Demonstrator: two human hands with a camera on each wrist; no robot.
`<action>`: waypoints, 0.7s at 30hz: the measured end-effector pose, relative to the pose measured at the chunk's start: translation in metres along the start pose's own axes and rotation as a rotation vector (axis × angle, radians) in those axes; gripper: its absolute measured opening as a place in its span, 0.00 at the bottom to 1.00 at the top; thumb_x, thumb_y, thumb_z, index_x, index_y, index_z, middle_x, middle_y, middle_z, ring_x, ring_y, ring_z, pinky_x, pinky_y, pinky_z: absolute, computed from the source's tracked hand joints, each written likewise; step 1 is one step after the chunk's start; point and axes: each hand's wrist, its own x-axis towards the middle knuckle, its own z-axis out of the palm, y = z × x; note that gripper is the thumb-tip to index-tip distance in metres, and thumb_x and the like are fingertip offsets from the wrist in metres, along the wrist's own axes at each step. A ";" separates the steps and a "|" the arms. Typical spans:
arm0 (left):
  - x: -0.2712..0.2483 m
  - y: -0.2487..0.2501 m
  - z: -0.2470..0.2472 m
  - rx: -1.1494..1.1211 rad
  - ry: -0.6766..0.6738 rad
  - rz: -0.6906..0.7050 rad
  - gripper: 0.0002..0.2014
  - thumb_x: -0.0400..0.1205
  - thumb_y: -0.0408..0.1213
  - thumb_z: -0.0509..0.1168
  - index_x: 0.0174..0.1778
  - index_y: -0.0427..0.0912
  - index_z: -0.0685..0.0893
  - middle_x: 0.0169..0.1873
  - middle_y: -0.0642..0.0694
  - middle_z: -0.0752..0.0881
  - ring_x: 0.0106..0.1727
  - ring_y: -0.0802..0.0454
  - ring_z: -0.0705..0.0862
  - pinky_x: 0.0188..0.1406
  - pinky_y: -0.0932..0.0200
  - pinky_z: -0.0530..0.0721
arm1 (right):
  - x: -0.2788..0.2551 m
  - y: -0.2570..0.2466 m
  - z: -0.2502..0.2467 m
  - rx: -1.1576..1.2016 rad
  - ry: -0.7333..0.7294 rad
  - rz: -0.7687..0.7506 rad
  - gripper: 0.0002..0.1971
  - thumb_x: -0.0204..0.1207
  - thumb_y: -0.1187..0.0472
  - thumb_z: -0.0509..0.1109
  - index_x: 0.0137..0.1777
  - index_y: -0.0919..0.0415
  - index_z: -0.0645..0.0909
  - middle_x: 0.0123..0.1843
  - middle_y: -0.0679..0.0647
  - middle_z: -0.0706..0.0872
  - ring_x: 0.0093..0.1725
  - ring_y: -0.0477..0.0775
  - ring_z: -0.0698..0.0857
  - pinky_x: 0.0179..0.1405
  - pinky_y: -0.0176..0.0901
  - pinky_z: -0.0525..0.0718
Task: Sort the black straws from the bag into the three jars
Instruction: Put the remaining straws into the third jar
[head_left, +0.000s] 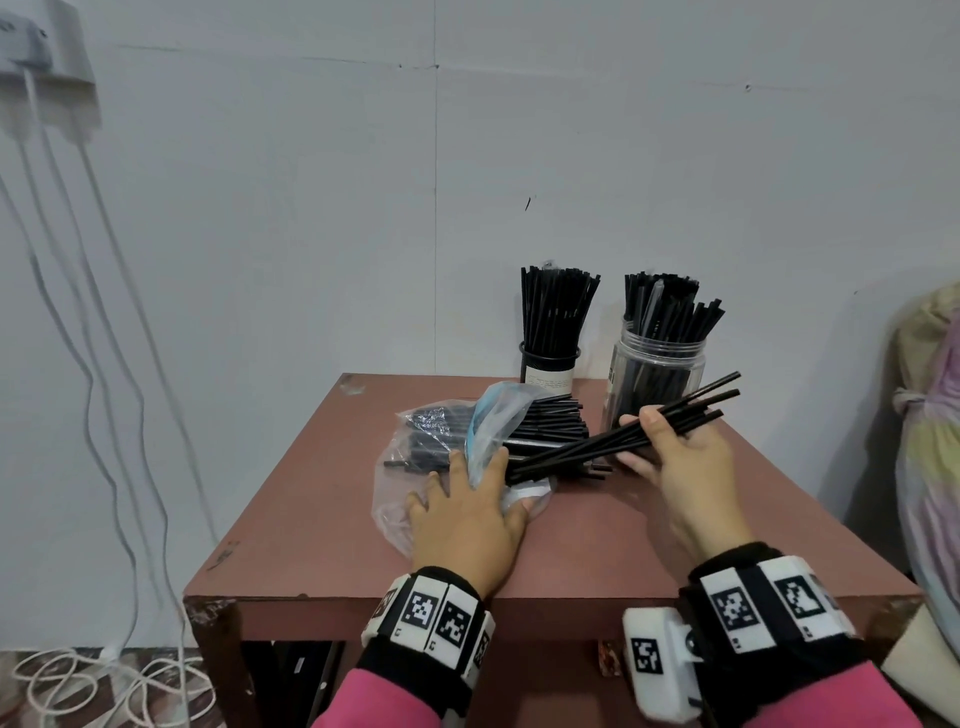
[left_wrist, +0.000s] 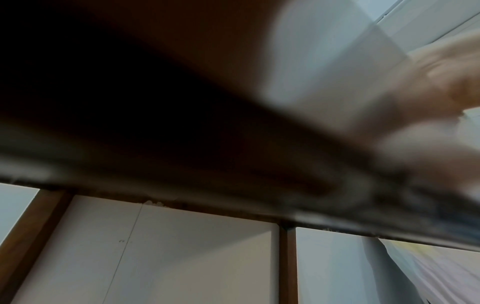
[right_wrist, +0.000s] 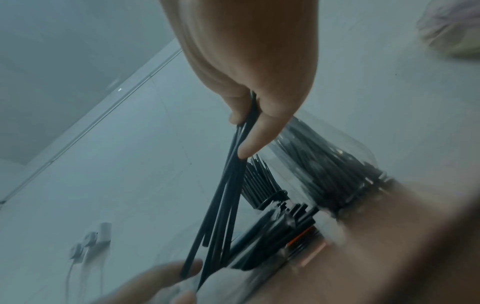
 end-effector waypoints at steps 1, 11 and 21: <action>0.000 0.000 0.000 0.000 -0.002 0.001 0.30 0.84 0.63 0.46 0.82 0.64 0.48 0.85 0.41 0.49 0.82 0.34 0.55 0.78 0.34 0.52 | 0.001 -0.004 -0.002 -0.019 -0.003 0.006 0.04 0.83 0.66 0.64 0.47 0.60 0.79 0.44 0.58 0.87 0.46 0.49 0.88 0.35 0.36 0.90; 0.001 0.000 0.000 0.000 -0.003 -0.004 0.29 0.84 0.63 0.46 0.81 0.65 0.50 0.85 0.42 0.50 0.82 0.35 0.56 0.78 0.34 0.52 | 0.008 -0.021 -0.013 -0.032 -0.010 0.011 0.04 0.83 0.65 0.65 0.48 0.62 0.80 0.45 0.59 0.87 0.42 0.46 0.91 0.36 0.36 0.90; 0.003 0.000 0.002 0.012 -0.009 -0.008 0.29 0.84 0.64 0.45 0.82 0.66 0.48 0.85 0.42 0.49 0.82 0.36 0.55 0.79 0.35 0.52 | 0.054 -0.143 -0.005 -0.114 0.084 -0.455 0.08 0.82 0.66 0.65 0.42 0.55 0.78 0.41 0.52 0.86 0.42 0.45 0.90 0.36 0.39 0.88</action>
